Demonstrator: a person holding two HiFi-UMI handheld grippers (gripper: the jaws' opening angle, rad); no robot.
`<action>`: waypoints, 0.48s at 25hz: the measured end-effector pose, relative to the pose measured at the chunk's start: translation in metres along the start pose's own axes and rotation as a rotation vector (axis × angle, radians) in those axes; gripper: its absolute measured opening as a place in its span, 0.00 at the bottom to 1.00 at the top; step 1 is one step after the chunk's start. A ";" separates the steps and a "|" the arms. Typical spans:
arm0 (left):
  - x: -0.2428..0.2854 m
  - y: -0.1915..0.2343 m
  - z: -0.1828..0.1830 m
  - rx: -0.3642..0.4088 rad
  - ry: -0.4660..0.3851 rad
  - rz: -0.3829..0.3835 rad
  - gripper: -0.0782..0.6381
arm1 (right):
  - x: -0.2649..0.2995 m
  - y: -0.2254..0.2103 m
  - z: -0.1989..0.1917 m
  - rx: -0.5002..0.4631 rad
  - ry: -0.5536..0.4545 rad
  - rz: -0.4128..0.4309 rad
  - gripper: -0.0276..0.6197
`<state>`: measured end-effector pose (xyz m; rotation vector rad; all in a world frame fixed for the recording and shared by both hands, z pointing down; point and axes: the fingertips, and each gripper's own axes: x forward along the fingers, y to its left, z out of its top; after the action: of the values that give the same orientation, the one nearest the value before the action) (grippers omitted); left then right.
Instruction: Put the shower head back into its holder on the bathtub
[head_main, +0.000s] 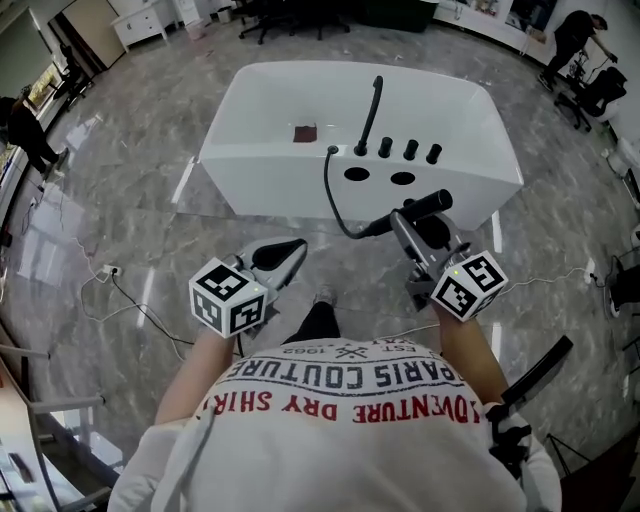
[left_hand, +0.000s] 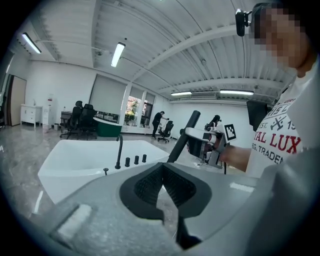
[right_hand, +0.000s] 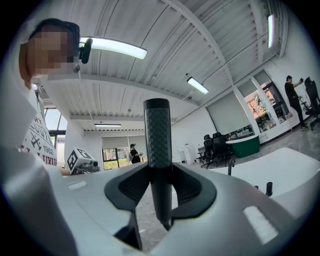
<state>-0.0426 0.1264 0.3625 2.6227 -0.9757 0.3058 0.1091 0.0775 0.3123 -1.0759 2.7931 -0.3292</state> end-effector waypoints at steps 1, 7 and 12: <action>0.010 0.014 0.002 -0.011 0.010 -0.009 0.11 | 0.012 -0.008 0.004 0.007 -0.002 -0.001 0.26; 0.051 0.083 0.025 -0.045 0.034 -0.054 0.11 | 0.062 -0.036 0.031 0.041 -0.016 -0.003 0.26; 0.082 0.144 0.038 -0.066 0.036 -0.063 0.11 | 0.104 -0.079 0.035 0.062 -0.001 -0.048 0.26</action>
<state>-0.0745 -0.0390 0.3853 2.5728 -0.8750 0.2994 0.0902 -0.0556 0.2932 -1.1306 2.7398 -0.4178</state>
